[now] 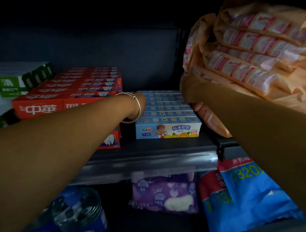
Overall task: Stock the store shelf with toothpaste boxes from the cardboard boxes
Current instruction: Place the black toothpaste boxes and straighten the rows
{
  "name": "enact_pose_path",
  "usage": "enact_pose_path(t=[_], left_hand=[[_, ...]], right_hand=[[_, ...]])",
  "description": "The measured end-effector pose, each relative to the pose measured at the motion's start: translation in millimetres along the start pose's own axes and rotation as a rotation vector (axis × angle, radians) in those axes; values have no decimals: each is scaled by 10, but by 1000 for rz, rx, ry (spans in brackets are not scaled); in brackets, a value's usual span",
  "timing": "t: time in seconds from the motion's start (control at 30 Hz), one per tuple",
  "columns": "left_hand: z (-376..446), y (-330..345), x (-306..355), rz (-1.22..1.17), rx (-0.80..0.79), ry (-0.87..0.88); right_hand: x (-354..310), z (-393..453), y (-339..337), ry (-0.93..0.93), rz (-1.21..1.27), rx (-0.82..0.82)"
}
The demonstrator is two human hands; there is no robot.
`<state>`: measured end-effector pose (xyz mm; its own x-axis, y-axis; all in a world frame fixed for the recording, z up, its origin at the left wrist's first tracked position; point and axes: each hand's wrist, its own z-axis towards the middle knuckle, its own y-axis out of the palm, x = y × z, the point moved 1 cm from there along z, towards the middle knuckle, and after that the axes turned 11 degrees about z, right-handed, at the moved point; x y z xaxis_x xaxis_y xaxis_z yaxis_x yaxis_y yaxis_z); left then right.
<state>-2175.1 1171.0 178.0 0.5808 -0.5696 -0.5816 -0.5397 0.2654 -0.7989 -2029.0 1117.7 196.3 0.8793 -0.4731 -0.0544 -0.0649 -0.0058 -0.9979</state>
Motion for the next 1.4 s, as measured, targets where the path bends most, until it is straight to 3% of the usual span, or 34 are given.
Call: enact_pose_path(t=[0.17,0.47,0.77,1.23,1.4], left_hand=[[-149,45,5,-128,64,5],[-399,52,77,-200,121,-21],[-572,95,162,-217,203,-30],[-548,135,185,-286,212,-20],[-593,144,195,-232,239,-59]], right_hand=[[-27,-207,31,-56,-42,-16],[-107,-365,91,14,54,97],[-173,-706,173,90,158,300],[-163,-769,235,124,279,238],[-205,-875,253,119,182,341]])
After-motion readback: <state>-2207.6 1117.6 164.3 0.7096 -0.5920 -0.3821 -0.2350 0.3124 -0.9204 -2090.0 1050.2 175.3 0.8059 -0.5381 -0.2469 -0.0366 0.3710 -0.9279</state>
